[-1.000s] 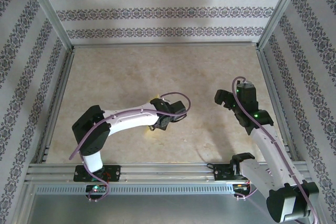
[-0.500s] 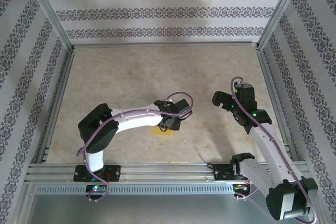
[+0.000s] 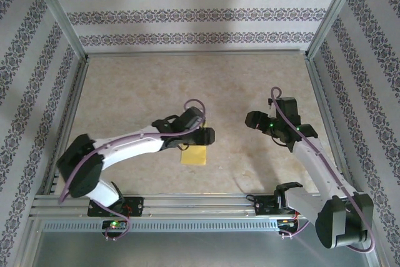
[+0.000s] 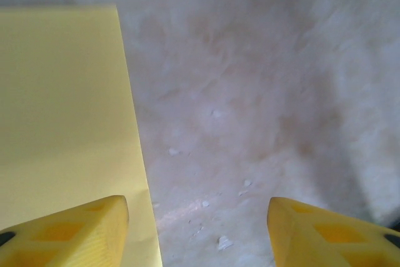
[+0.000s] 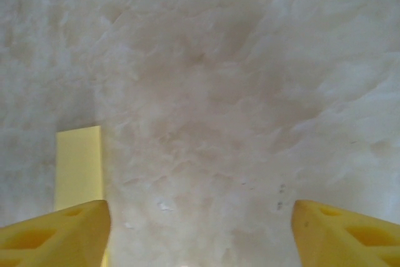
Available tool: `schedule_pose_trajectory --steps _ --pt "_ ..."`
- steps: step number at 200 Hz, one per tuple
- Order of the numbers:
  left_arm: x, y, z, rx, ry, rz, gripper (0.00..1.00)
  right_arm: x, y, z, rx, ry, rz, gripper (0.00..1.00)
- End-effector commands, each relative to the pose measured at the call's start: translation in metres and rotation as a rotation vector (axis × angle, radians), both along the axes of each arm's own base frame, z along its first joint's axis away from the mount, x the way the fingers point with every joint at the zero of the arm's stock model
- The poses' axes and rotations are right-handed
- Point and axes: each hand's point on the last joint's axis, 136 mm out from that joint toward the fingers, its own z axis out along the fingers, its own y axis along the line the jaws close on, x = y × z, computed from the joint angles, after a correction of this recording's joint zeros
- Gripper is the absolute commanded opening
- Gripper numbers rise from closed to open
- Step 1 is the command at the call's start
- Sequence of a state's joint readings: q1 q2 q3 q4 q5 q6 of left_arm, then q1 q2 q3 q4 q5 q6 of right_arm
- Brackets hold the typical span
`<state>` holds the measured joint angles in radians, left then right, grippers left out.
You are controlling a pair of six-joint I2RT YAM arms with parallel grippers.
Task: Fold a paper plane with a square sheet of paper (fold left side to right side)
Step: Turn over the paper at the center of the table, then third fold the triangle at the center of the table.
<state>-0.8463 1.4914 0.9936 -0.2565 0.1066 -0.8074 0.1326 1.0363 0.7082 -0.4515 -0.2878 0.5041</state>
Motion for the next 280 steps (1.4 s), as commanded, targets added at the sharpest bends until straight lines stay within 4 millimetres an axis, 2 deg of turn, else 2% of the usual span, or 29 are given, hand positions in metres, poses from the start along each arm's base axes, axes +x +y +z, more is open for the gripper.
schedule_pose_trajectory --steps 1,19,50,70,89,133,171,193,239,280 --pt "0.016 0.019 0.035 -0.103 -0.123 0.023 0.62 0.004 0.021 0.011 0.132 0.011 0.036 0.68" --pt "0.024 0.053 0.047 -0.11 -0.194 0.098 0.65 0.001 0.034 0.004 0.173 0.045 0.057 0.61" --pt "0.028 0.114 0.067 -0.101 -0.344 0.258 0.79 -0.008 0.062 -0.004 0.169 0.082 0.117 0.55" --pt "0.025 0.143 0.074 -0.093 -0.416 0.324 0.88 -0.014 0.079 -0.011 0.157 0.11 0.155 0.48" --pt "0.02 0.158 0.076 -0.084 -0.445 0.351 0.92 -0.016 0.097 -0.019 0.157 0.137 0.193 0.43" --pt "0.014 0.169 0.069 -0.066 -0.436 0.369 1.0 -0.018 0.139 -0.041 0.126 0.211 0.289 0.28" --pt "0.013 0.171 0.062 -0.064 -0.416 0.377 1.0 -0.018 0.171 -0.059 0.12 0.251 0.346 0.11" --pt "0.013 0.173 0.057 -0.062 -0.399 0.387 1.0 -0.017 0.183 -0.068 0.115 0.275 0.37 0.03" --pt "0.015 0.173 0.052 -0.06 -0.378 0.39 1.0 -0.015 0.193 -0.088 0.098 0.314 0.39 0.0" --pt "0.016 0.173 0.048 -0.06 -0.363 0.39 1.0 -0.013 0.198 -0.096 0.091 0.329 0.403 0.0"
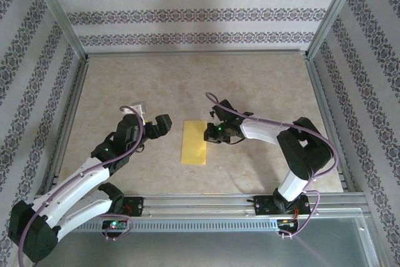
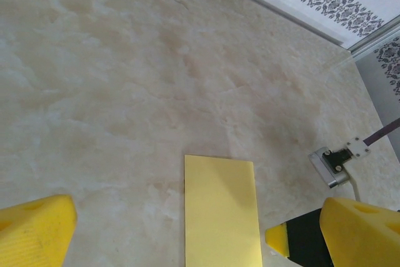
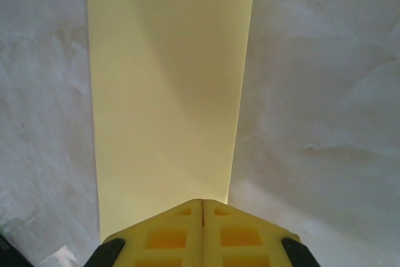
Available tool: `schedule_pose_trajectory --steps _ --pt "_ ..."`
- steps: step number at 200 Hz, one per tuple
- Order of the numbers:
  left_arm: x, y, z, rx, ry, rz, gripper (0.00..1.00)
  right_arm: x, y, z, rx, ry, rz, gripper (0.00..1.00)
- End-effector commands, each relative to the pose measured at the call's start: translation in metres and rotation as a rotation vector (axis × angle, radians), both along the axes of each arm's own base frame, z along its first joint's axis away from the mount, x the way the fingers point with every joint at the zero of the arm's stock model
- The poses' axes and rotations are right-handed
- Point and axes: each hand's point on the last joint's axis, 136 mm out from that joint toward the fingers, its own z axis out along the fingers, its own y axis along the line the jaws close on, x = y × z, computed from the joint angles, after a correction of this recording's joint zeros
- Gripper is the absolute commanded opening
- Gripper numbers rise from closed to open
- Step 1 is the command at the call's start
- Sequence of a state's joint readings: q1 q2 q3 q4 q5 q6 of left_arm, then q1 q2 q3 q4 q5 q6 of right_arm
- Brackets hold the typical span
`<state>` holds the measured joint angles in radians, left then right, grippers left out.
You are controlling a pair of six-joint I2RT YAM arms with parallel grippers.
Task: Fold a paper plane with a square sheet of paper (fold left side to right side)
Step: Third fold the triangle at the center of the table.
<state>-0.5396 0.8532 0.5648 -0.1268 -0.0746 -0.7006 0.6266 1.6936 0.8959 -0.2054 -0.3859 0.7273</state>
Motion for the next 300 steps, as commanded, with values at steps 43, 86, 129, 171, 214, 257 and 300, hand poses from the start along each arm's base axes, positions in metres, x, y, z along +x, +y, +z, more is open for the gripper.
schedule_pose_trajectory --steps 43,86,129,171,214,257,300 --pt "0.001 0.003 -0.011 -0.005 0.043 0.003 1.0 0.004 0.014 -0.005 0.009 -0.008 0.04 0.0" --pt "0.0 -0.007 -0.021 -0.015 0.107 -0.049 0.99 0.002 0.007 -0.017 -0.031 0.002 0.053 0.0" --pt "-0.003 -0.039 -0.047 -0.037 0.266 -0.192 0.81 0.0 -0.001 -0.026 -0.077 0.002 0.074 0.0" --pt "-0.007 -0.066 -0.08 -0.072 0.439 -0.301 0.64 0.002 -0.006 -0.028 -0.089 -0.003 0.078 0.0" --pt "-0.013 -0.08 -0.106 -0.099 0.554 -0.346 0.57 0.004 -0.006 -0.026 -0.087 -0.013 0.085 0.0" --pt "-0.017 -0.088 -0.122 -0.12 0.612 -0.373 0.52 0.007 -0.006 -0.028 -0.047 -0.028 0.103 0.0" --pt "-0.017 -0.091 -0.129 -0.133 0.628 -0.37 0.51 0.007 -0.01 -0.031 0.063 -0.026 0.058 0.0"
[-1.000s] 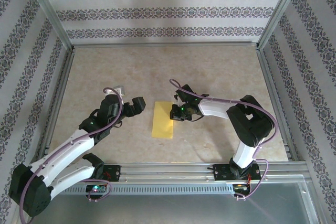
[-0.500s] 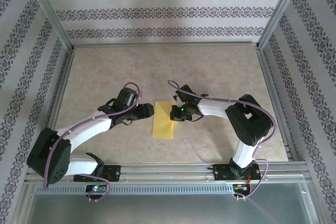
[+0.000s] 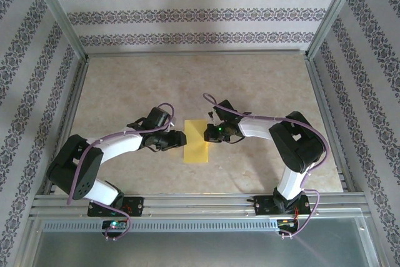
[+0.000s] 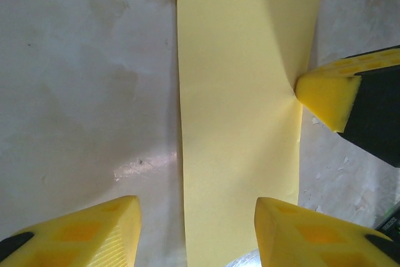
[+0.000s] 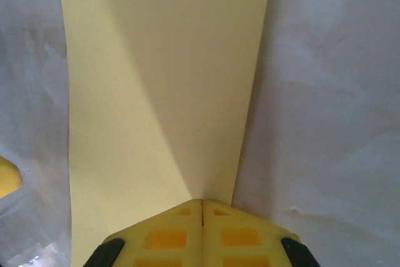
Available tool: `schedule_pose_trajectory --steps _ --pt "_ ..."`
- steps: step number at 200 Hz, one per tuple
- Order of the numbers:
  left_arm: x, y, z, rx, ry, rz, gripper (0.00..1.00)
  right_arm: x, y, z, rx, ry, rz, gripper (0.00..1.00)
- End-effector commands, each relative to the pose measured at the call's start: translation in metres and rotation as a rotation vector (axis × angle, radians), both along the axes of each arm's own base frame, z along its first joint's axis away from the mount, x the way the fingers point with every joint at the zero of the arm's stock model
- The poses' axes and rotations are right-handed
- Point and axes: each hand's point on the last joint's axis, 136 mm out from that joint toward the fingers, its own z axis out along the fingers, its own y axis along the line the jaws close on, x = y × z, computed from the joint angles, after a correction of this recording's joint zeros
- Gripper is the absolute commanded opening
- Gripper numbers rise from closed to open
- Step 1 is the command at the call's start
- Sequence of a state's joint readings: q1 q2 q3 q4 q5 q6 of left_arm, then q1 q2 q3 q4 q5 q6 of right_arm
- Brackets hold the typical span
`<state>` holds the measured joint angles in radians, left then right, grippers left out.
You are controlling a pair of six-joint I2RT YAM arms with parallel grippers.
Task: Fold a paper plane with a square sheet of paper (fold left side to right side)
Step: Third fold the triangle at the center of the table.
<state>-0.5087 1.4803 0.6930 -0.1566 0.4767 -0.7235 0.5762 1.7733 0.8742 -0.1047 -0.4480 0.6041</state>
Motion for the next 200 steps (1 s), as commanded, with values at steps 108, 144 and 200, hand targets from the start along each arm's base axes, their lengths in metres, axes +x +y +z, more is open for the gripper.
schedule_pose_trajectory --steps 108,144,200 --pt "0.011 -0.023 -0.005 -0.06 0.025 -0.017 0.43 -0.008 -0.011 -0.014 0.063 0.01 -0.013 0.0" --pt "0.012 -0.028 -0.009 -0.064 0.033 -0.026 0.38 -0.008 -0.011 -0.014 0.061 0.012 -0.011 0.0" --pt "0.011 -0.033 -0.016 -0.072 0.048 -0.032 0.35 -0.008 -0.011 -0.012 0.064 0.008 -0.013 0.0"
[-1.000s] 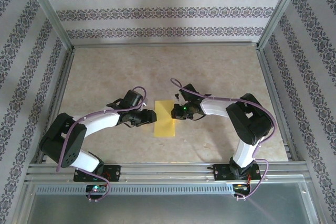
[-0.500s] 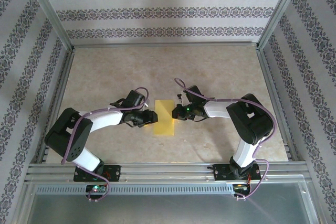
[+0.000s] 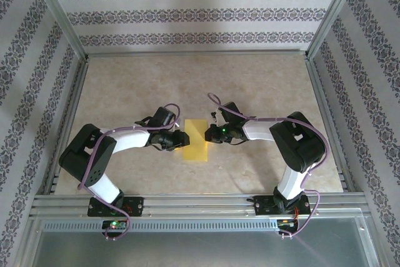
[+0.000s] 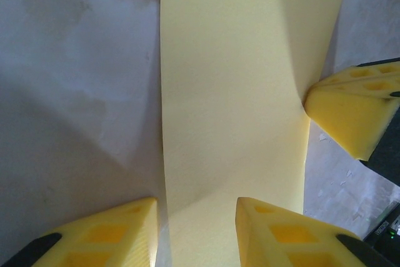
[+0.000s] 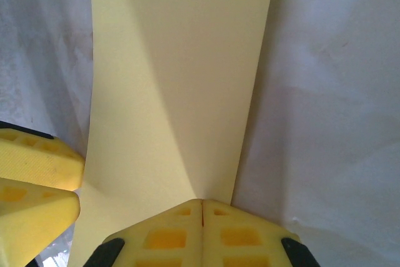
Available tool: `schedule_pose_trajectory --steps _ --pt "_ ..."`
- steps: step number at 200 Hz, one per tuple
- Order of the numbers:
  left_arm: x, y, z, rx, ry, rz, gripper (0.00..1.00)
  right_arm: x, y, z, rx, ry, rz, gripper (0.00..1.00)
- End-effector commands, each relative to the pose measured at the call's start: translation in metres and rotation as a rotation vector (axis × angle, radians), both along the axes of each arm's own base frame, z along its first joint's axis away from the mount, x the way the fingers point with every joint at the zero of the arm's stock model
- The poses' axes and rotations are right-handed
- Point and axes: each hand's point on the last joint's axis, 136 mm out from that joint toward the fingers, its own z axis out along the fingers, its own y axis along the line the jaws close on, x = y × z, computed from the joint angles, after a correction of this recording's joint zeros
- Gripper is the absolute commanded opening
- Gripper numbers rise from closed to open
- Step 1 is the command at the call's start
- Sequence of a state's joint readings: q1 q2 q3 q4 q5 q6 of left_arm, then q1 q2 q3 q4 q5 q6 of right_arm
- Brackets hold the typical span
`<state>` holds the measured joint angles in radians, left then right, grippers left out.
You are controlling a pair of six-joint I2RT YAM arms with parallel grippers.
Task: Fold a paper plane with a square sheet of paper (fold left side to right side)
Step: Third fold the triangle at the center of the table.
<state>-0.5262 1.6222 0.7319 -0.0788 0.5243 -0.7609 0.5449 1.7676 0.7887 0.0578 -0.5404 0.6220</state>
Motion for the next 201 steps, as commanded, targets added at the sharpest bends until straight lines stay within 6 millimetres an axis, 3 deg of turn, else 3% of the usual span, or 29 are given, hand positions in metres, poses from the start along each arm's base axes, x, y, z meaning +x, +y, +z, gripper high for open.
schedule_pose_trajectory --steps 1,33,94,147,201 --pt "0.006 -0.014 0.005 -0.044 -0.018 -0.019 0.35 -0.007 -0.013 -0.013 -0.05 0.025 -0.013 0.0" --pt "0.01 -0.02 0.011 -0.107 -0.042 0.011 0.3 -0.007 -0.012 -0.013 -0.047 0.027 -0.012 0.0" --pt "0.012 -0.015 0.013 -0.087 -0.058 0.037 0.23 -0.006 -0.012 -0.01 -0.046 0.018 -0.015 0.0" --pt "0.004 -0.008 0.012 -0.071 -0.045 0.046 0.3 -0.004 -0.011 -0.007 -0.044 0.009 -0.016 0.0" --pt "0.0 -0.007 0.005 -0.072 -0.025 0.052 0.24 -0.004 -0.011 -0.008 -0.045 0.01 -0.015 0.0"
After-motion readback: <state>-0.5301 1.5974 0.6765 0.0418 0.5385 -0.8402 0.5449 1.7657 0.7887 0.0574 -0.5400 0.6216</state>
